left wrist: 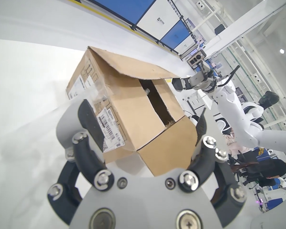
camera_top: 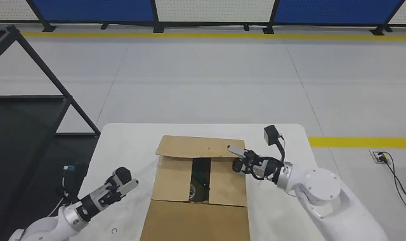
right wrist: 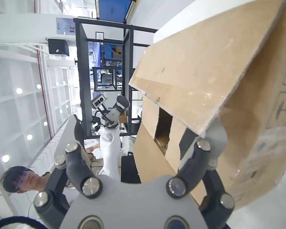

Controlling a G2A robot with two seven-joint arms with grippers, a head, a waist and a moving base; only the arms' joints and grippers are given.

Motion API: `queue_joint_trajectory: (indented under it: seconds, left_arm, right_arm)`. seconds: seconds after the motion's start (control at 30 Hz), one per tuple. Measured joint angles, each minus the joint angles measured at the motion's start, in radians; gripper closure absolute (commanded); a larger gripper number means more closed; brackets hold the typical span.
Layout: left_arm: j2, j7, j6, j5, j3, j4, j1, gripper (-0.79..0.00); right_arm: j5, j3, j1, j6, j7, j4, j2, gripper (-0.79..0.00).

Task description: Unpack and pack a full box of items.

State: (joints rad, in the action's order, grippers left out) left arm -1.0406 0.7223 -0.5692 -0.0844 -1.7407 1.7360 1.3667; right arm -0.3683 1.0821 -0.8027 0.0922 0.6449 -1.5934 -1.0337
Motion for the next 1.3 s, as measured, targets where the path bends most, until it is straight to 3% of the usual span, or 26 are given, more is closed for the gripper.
queue_joint_trajectory:
  seconds: [0.33,1.03,1.3]
  left_arm:
    - [0.004,-0.013,-0.009,0.015,0.003,0.009,0.018,-0.785]
    - [0.004,-0.013,-0.009,0.015,0.003,0.009,0.018,-0.785]
    - [0.004,-0.013,-0.009,0.015,0.003,0.009,0.018,-0.785]
  right_arm:
    - [0.020,-0.036,0.075,0.025,-0.117,0.016,-0.030,-0.785]
    - [0.023,-0.033,0.086,0.004,-0.136,0.025,-0.037,-0.785]
    - [0.028,-0.096,0.200,0.025,-0.149,0.123,-0.072,-0.785]
